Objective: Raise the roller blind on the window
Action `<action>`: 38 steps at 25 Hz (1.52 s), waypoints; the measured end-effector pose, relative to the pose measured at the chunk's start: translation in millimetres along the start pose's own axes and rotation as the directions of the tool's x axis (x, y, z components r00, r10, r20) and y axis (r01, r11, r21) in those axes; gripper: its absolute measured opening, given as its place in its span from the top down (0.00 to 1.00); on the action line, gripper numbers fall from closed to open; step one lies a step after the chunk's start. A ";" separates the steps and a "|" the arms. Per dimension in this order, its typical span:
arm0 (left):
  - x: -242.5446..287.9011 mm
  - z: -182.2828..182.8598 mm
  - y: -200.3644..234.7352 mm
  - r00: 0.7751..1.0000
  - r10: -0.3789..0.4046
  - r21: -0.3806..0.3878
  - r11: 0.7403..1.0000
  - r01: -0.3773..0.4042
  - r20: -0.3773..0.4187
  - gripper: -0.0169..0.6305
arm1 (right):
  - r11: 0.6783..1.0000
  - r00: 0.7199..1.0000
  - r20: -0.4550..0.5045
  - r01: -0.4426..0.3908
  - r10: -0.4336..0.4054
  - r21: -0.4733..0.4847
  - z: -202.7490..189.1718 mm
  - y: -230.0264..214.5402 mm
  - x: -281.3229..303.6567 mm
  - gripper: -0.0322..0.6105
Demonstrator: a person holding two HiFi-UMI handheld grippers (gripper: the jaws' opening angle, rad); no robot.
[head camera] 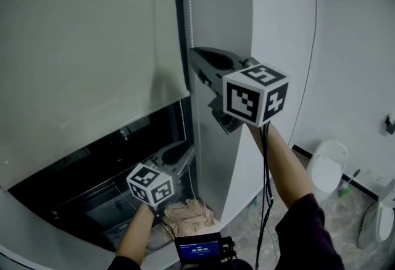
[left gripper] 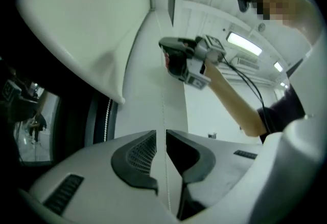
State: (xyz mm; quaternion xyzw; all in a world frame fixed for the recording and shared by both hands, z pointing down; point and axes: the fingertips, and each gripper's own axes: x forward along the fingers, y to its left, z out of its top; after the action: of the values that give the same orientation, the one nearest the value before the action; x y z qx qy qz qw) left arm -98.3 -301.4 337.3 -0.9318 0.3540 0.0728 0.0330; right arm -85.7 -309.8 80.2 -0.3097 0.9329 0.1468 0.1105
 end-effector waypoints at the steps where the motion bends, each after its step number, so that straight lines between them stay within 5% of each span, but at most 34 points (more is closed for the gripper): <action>1: -1.3 25.2 0.9 0.999 -0.002 -0.032 0.999 0.003 0.039 0.94 | 1.000 1.000 0.003 -0.002 0.002 0.004 8.7 -3.6 -3.5 0.94; 6: 15.1 174.0 -3.2 0.983 -0.019 0.007 1.000 0.018 0.182 0.94 | 0.999 1.000 -0.014 -0.015 0.015 0.031 23.3 -16.5 -16.2 0.94; 12: 58.1 260.3 -18.8 0.986 -0.062 0.155 0.987 0.038 0.154 0.94 | 0.998 0.996 -0.074 -0.035 0.039 0.057 -25.9 -13.5 -27.9 0.94; 21: 83.9 241.3 -15.1 0.999 -0.047 0.366 0.929 0.049 -0.014 0.94 | 0.988 0.977 -0.206 -0.083 0.055 -0.127 -108.2 26.5 -43.3 0.94; 24: 90.4 206.6 -11.2 0.994 -0.038 0.394 0.916 0.077 -0.106 0.95 | 0.993 0.966 -0.256 -0.075 0.048 -0.095 -144.5 27.5 -53.0 0.94; 27: 90.3 183.5 3.8 0.996 -0.013 0.368 0.929 0.045 -0.089 0.95 | 0.997 0.963 -0.264 -0.063 0.051 -0.035 -164.4 22.7 -57.2 0.94; 33: 67.7 168.0 35.9 0.990 0.142 0.474 0.872 -0.121 -0.009 0.95 | 0.997 0.986 -0.161 -0.058 0.049 -0.056 -127.3 22.0 -59.1 0.92; 38: 56.3 116.1 37.6 0.989 0.134 0.421 0.902 -0.099 -0.056 0.95 | 0.993 0.998 -0.045 -0.038 0.033 -0.108 -63.0 7.3 -37.8 0.85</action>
State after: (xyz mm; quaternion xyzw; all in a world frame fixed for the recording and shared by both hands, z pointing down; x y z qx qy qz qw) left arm -94.7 -353.3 213.3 -0.8827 0.4174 -0.0414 0.2119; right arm -67.8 -305.1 151.7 -0.3018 0.9310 0.1925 0.0709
